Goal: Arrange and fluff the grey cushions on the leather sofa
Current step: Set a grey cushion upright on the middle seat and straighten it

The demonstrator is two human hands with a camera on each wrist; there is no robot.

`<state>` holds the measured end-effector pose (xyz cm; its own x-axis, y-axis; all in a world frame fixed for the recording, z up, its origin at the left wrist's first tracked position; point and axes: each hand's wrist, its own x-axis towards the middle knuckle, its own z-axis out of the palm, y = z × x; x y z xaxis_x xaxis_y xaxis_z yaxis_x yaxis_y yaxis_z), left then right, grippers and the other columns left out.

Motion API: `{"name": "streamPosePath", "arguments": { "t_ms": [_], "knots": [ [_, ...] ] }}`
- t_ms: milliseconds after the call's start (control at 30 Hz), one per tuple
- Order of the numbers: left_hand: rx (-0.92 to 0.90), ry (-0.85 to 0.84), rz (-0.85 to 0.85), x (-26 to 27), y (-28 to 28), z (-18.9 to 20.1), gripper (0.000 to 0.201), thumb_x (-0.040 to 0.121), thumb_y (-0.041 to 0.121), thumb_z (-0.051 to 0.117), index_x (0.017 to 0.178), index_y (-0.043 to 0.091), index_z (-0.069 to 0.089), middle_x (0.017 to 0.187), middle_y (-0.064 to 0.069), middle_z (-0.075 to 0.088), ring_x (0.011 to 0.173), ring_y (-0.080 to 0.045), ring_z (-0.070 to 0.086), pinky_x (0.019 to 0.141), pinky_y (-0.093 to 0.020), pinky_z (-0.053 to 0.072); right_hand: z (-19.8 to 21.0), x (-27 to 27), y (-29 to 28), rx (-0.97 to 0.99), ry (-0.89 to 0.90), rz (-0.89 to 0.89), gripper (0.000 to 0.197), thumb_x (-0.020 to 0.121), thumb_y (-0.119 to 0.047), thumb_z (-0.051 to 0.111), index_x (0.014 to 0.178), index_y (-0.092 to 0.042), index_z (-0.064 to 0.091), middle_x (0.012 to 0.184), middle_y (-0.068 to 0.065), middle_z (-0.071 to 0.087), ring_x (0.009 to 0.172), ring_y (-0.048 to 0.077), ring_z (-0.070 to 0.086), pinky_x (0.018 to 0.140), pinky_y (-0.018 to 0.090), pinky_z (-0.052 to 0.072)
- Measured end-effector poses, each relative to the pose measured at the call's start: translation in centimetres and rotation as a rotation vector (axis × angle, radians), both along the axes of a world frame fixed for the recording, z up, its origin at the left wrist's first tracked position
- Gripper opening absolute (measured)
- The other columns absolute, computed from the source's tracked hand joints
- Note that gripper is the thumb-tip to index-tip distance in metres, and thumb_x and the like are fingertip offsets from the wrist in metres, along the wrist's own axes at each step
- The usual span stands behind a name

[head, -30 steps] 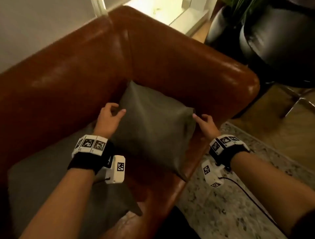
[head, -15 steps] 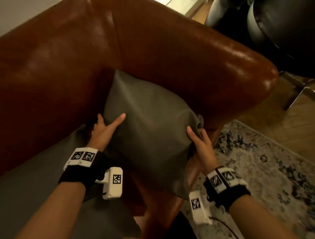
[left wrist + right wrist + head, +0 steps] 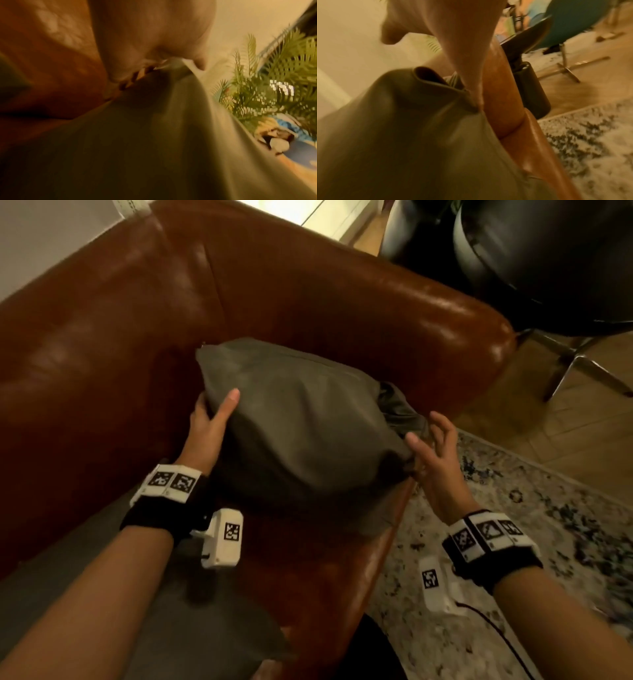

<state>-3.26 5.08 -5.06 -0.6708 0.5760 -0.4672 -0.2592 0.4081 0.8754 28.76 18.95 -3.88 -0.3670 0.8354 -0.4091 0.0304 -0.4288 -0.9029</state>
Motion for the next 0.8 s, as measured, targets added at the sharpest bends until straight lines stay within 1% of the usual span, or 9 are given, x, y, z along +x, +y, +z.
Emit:
{"name": "streamPosePath", "arguments": {
  "t_ms": [67, 100, 167, 233, 300, 400, 533, 667, 800],
  "knots": [
    [0.012, 0.026, 0.027, 0.0, 1.3, 1.0, 0.103, 0.053, 0.075, 0.073, 0.14, 0.029, 0.041, 0.134, 0.004, 0.055, 0.12, -0.016, 0.055, 0.107, -0.041, 0.039, 0.0, -1.4, 1.2, -0.076, -0.055, -0.067, 0.089, 0.064, -0.055, 0.082, 0.138, -0.048, 0.033, 0.149, -0.005, 0.037, 0.129, 0.023, 0.046, 0.103, 0.051, 0.045],
    [0.005, 0.069, 0.021, 0.2, 1.7, 1.5, 0.094, 0.057, 0.068, 0.073, 0.137, 0.028, 0.044, 0.131, 0.004, 0.058, 0.117, -0.016, 0.056, 0.107, -0.041, 0.04, -0.2, -1.9, 1.5, -0.103, -0.106, -0.074, 0.096, 0.06, -0.056, 0.085, 0.141, -0.042, 0.035, 0.145, -0.001, 0.044, 0.126, 0.025, 0.051, 0.102, 0.052, 0.046],
    [0.017, 0.173, -0.021, 0.8, 2.0, 2.3, 0.067, 0.072, 0.05, 0.069, 0.131, 0.029, 0.048, 0.127, 0.006, 0.058, 0.116, -0.016, 0.056, 0.106, -0.041, 0.04, -0.9, -2.1, 1.5, -0.036, -0.183, -0.117, 0.073, 0.07, -0.042, 0.082, 0.135, -0.028, 0.051, 0.13, 0.002, 0.061, 0.116, 0.025, 0.06, 0.101, 0.052, 0.048],
    [0.052, 0.276, -0.061, 1.0, 2.0, 2.6, 0.045, 0.086, 0.031, 0.063, 0.129, 0.026, 0.05, 0.124, 0.008, 0.057, 0.114, -0.013, 0.054, 0.103, -0.033, 0.04, -0.5, -1.6, 0.2, 0.069, -0.218, -0.158, 0.04, 0.087, -0.024, 0.07, 0.125, -0.03, 0.057, 0.125, -0.001, 0.064, 0.117, 0.021, 0.06, 0.102, 0.047, 0.048],
    [0.11, 0.349, -0.106, 1.3, 2.0, 2.8, 0.034, 0.093, 0.021, 0.058, 0.127, 0.021, 0.051, 0.122, 0.006, 0.058, 0.113, -0.011, 0.055, 0.098, -0.025, 0.041, -0.5, -0.3, -2.3, 0.138, -0.194, -0.187, 0.037, 0.094, -0.021, 0.063, 0.127, -0.034, 0.053, 0.129, -0.006, 0.061, 0.12, 0.013, 0.058, 0.102, 0.039, 0.047],
    [0.059, 0.359, -0.176, 1.6, 2.8, 1.3, 0.037, 0.095, 0.026, 0.055, 0.131, 0.022, 0.046, 0.123, 0.007, 0.056, 0.117, -0.013, 0.053, 0.101, -0.027, 0.04, -1.9, 0.4, -4.7, 0.171, -0.187, -0.202, 0.038, 0.096, -0.025, 0.058, 0.129, -0.04, 0.044, 0.128, -0.015, 0.057, 0.12, 0.007, 0.055, 0.103, 0.035, 0.046],
    [-0.057, 0.405, -0.154, 2.3, 4.2, 0.8, 0.039, 0.098, 0.03, 0.048, 0.135, 0.021, 0.043, 0.13, 0.001, 0.054, 0.12, -0.016, 0.049, 0.097, -0.024, 0.032, -3.6, -0.1, -2.5, 0.121, -0.273, -0.204, 0.043, 0.097, -0.035, 0.053, 0.137, -0.036, 0.037, 0.135, -0.007, 0.052, 0.127, 0.016, 0.051, 0.107, 0.041, 0.043],
    [-0.089, 0.571, -0.132, 1.7, 5.2, 3.0, 0.034, 0.101, 0.032, 0.037, 0.13, 0.017, 0.049, 0.133, -0.006, 0.055, 0.125, -0.029, 0.047, 0.1, -0.032, 0.034, -3.4, 0.8, -0.6, 0.15, -0.27, -0.206, 0.021, 0.094, -0.041, 0.056, 0.111, -0.052, 0.05, 0.127, -0.01, 0.059, 0.119, 0.016, 0.058, 0.098, 0.051, 0.05],
    [-0.118, 0.47, -0.158, 2.7, 5.1, 2.0, 0.037, 0.103, 0.03, 0.031, 0.138, 0.017, 0.038, 0.14, -0.006, 0.048, 0.129, -0.027, 0.044, 0.097, -0.026, 0.029, -3.6, 0.6, 0.9, 0.064, -0.26, -0.174, 0.029, 0.098, -0.034, 0.053, 0.125, -0.034, 0.044, 0.126, -0.009, 0.058, 0.121, 0.019, 0.057, 0.098, 0.051, 0.05]
  ]
}}
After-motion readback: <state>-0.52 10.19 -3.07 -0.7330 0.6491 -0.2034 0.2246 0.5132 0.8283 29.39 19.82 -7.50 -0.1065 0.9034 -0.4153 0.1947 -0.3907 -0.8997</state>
